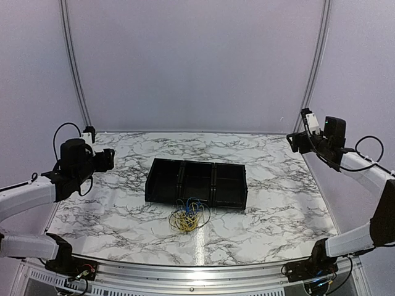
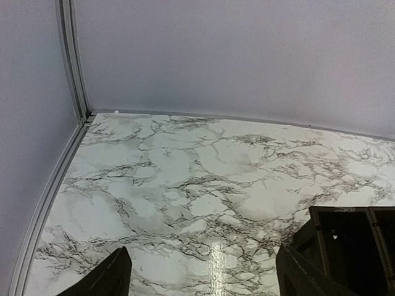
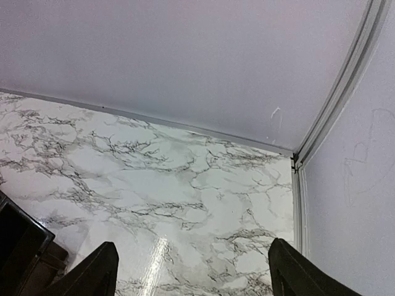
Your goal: Untangle the cables
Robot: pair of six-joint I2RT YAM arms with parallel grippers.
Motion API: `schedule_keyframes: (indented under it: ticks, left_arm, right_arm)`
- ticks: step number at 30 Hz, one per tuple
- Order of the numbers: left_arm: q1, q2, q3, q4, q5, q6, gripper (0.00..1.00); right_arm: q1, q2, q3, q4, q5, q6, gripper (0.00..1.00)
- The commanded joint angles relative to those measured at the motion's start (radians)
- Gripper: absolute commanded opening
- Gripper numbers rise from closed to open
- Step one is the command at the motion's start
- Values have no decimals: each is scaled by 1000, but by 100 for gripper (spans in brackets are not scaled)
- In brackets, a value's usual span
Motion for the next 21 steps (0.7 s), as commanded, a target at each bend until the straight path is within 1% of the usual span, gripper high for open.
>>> schedule_keyframes:
  ticks: [1,2,5,7,9,11,13,15,17,19,21]
  left_arm:
    - [-11,-89,-39,57,70,-13,88]
    - [-18,-103,-44,54,84,-13,91]
    - [-59,-129,-60,56,105,10,95]
    - [-110,-126,-63,37,75,60,97]
    - [-168,-99,-44,-13,16,121,98]
    - [-227,-76,-22,-54,-33,170,99]
    - [-268,-77,-33,-46,-51,194,99]
    - [-301,-83,-35,-45,-38,231,99]
    - [-323,-93,-39,-37,-55,219,99]
    - [-335,-95,-48,-22,-151,167,99]
    - [-341,-73,-54,-24,-320,107,99]
  right_arm:
    - [-35,-20,-18,56,13,20,89]
    - [-41,-23,-18,51,2,22,92]
    - [-54,-44,-36,43,-75,-16,96]
    - [-59,-55,-42,23,-172,-74,97]
    - [-57,-52,-25,-37,-264,-120,98]
    - [-35,-43,3,-99,-325,-156,98]
    - [20,-36,19,-144,-345,-197,96]
    - [105,-32,23,-170,-328,-240,95]
    - [191,-18,22,-188,-318,-274,94]
    - [278,8,30,-211,-328,-298,92]
    - [374,36,36,-228,-335,-321,89]
